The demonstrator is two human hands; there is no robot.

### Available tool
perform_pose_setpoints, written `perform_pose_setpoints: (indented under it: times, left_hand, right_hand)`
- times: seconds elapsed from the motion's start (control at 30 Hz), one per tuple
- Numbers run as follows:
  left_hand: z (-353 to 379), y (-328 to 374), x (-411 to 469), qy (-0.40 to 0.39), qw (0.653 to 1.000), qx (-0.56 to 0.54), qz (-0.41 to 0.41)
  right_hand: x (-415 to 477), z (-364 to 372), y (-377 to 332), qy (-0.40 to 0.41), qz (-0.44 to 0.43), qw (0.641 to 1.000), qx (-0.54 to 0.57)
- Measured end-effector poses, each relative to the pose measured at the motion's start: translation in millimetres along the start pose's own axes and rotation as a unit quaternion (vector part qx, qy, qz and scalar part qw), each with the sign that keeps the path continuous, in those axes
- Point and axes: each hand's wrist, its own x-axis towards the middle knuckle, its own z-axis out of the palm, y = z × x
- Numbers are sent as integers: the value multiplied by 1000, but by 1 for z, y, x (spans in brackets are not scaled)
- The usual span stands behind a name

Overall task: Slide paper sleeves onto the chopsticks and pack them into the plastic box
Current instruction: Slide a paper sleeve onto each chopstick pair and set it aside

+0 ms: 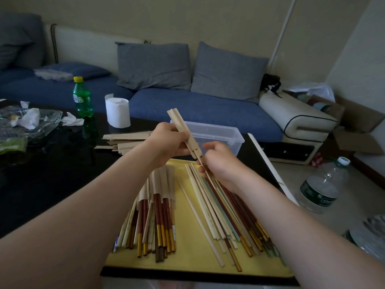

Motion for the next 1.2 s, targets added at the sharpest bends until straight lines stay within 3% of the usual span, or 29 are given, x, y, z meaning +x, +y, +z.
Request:
perform_pose_setpoints:
  times: [0.13, 0.23, 0.37, 0.53, 0.7, 0.87, 0.97, 1.2]
  left_hand:
    - [-1, 0, 3, 24, 1000, 14, 0]
    - [-5, -3, 5, 32, 999, 25, 7]
    - [-11, -5, 6, 11, 999, 28, -10]
    - [-12, -6, 5, 7, 998, 56, -10]
    - [-13, -6, 3, 12, 997, 78, -23]
    - [-17, -8, 5, 38, 996, 79, -17]
    - [-20, -9, 7, 56, 996, 63, -12]
    - [-21, -10, 7, 82, 995, 56, -21]
  right_hand:
    - [-1, 0, 1, -22, -4, 1000, 1]
    - [-4, -3, 0, -17, -11, 988, -151]
    - [-14, -1, -1, -143, 74, 939, -303]
    - [-17, 15, 2, -234, 119, 890, -372]
    - [-17, 17, -1, -249, 144, 879, -381]
    - [-19, 3, -9, -174, 87, 932, -306]
    - [-20, -9, -13, -175, 44, 948, -262]
    - [-24, -19, -16, -301, 38, 899, -315]
